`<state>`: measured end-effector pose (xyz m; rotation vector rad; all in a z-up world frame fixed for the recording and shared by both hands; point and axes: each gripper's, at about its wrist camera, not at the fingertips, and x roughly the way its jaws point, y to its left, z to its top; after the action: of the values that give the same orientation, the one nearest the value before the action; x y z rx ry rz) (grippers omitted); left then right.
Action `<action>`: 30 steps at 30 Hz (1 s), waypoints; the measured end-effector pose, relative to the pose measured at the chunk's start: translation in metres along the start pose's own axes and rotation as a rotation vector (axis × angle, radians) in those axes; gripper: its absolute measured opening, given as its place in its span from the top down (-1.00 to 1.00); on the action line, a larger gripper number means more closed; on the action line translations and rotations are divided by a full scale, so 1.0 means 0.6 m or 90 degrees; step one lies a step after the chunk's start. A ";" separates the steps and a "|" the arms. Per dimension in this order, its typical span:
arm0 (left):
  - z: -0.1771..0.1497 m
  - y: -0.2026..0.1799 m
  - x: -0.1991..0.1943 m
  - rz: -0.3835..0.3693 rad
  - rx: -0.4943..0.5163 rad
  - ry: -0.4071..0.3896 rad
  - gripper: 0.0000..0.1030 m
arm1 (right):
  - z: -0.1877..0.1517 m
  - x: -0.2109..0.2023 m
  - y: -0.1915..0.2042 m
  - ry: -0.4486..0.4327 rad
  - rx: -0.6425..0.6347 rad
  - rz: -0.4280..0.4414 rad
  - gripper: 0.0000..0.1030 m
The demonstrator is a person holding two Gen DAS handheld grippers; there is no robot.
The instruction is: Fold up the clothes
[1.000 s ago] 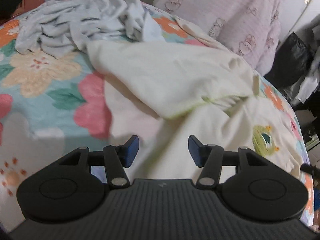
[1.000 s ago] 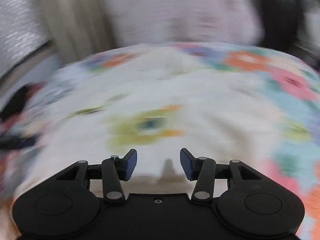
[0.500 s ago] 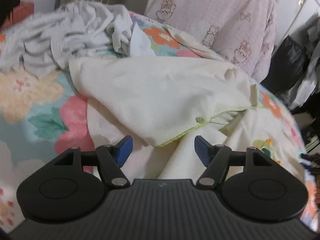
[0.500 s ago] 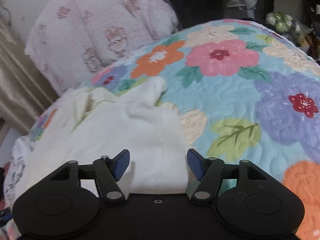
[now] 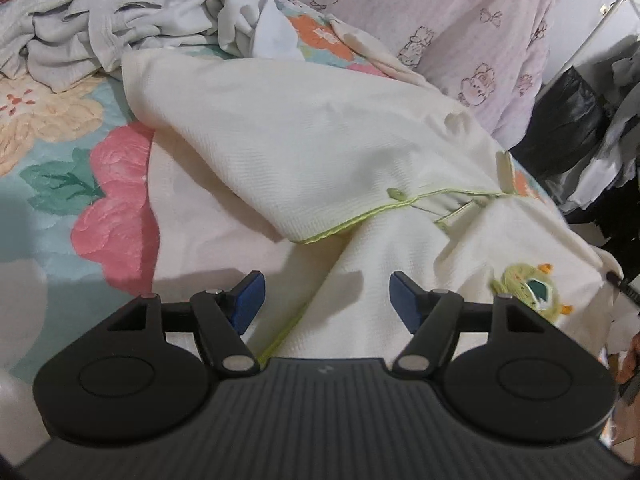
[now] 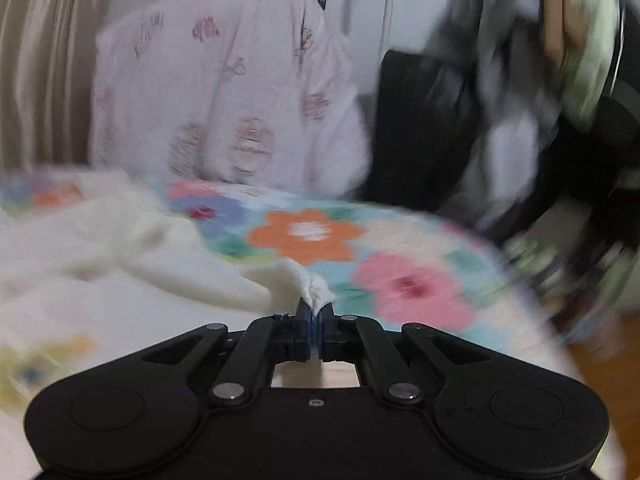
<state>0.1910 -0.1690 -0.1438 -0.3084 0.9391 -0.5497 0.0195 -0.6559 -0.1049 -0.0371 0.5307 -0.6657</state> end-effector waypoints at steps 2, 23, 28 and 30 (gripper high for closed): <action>0.001 0.001 -0.006 0.007 -0.001 -0.006 -0.33 | -0.025 0.021 -0.002 0.040 -0.031 -0.028 0.96; 0.003 -0.026 -0.059 0.180 0.107 -0.115 1.00 | -0.057 0.080 -0.117 0.138 0.323 0.127 0.92; 0.013 0.031 -0.146 0.160 0.019 -0.190 1.00 | -0.048 0.041 -0.163 0.077 0.411 0.207 0.93; 0.011 0.053 -0.128 0.123 -0.016 -0.146 1.00 | -0.044 0.046 -0.140 0.085 0.328 0.126 0.94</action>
<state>0.1706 -0.0990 -0.1035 -0.2935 0.7444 -0.3173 -0.0236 -0.7352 -0.1235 0.5405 0.4711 -0.5961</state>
